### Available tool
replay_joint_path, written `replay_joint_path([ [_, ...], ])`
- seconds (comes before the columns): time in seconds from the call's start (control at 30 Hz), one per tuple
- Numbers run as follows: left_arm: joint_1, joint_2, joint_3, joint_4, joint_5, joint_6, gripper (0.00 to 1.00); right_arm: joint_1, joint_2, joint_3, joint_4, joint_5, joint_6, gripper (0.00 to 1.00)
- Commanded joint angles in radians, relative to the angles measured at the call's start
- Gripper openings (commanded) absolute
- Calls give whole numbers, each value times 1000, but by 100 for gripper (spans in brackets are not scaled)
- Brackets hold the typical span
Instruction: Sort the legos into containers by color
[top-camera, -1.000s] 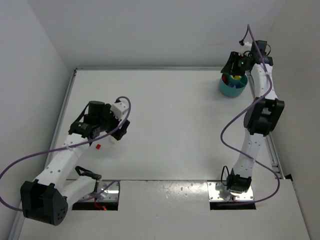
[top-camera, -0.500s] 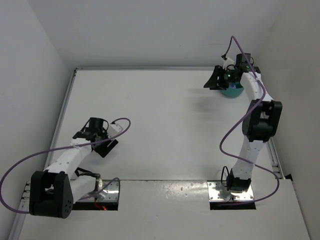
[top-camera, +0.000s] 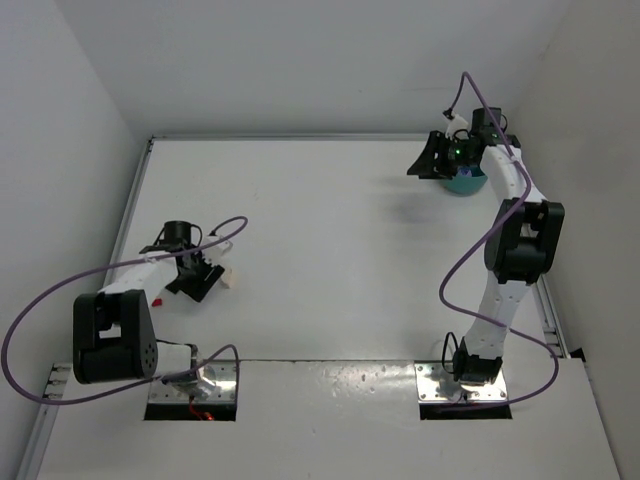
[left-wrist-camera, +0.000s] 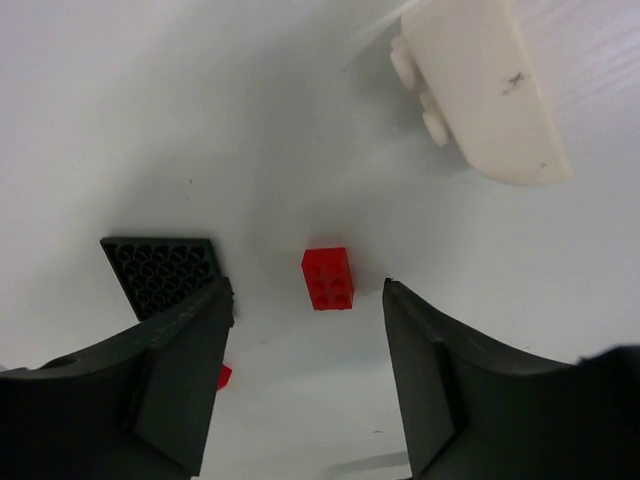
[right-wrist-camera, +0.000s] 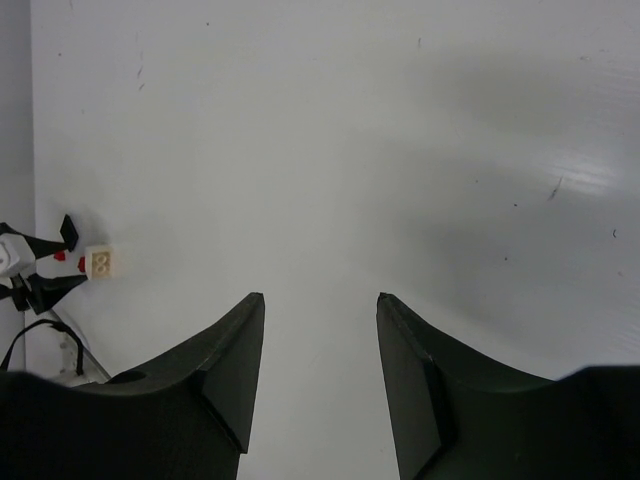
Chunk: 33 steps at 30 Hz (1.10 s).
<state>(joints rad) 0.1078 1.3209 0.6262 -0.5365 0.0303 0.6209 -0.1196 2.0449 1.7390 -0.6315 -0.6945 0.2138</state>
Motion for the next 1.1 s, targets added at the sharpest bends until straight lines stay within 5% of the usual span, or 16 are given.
replay_joint_path([
  [0.0,13,5,36,0,91,2,66,8,-42,-4,27,-28,4,49],
  [0.3,13,47,36,-10,126,-7,46,8,-42,5,27,-28,4,49],
  [1.07,113,66,-54,10,137,20,44,17,-42,5,27,-37,13,48],
])
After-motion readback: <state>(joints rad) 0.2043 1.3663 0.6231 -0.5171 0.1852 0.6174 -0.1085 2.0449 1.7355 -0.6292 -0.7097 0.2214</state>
